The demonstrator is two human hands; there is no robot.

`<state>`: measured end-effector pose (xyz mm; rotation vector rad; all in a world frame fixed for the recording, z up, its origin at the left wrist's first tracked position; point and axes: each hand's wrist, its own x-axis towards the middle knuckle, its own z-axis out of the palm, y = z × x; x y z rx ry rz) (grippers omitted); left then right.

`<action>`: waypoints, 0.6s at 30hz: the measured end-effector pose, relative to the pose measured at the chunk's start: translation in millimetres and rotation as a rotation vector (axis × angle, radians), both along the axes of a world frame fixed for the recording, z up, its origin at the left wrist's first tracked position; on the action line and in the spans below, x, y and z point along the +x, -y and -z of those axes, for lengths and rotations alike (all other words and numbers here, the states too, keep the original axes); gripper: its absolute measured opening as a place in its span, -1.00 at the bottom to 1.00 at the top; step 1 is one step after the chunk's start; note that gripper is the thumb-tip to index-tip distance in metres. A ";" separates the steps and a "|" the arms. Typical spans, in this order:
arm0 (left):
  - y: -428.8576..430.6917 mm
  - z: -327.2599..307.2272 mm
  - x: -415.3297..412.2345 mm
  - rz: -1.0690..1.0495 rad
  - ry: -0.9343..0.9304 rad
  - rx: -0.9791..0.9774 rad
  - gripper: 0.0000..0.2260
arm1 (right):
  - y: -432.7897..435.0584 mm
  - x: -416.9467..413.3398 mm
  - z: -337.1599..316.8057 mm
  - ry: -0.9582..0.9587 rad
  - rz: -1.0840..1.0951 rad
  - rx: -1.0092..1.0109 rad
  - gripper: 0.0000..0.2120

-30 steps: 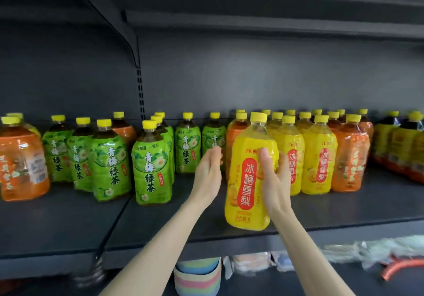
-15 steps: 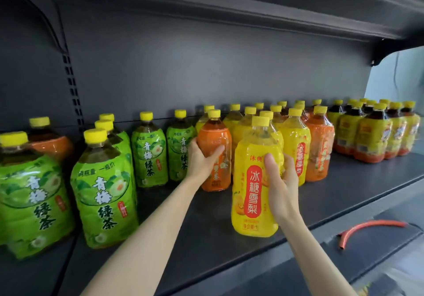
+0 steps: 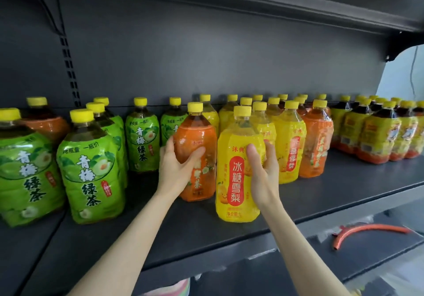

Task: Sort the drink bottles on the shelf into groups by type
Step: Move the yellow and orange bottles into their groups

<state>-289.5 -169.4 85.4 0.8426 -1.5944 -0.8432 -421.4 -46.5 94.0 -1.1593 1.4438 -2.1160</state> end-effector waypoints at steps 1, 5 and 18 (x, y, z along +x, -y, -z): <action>-8.5 2.3 2.4 -0.017 -0.023 0.004 -0.18 | -1.3 -3.3 0.3 -0.013 -0.029 0.000 -0.58; -40.4 10.1 10.4 -0.111 -0.083 0.015 -0.18 | -2.5 -16.6 3.5 -0.057 -0.112 0.002 -0.60; -81.0 20.8 14.2 -0.233 -0.244 -0.054 -0.35 | -6.5 -22.1 26.5 -0.295 -0.078 0.063 -0.10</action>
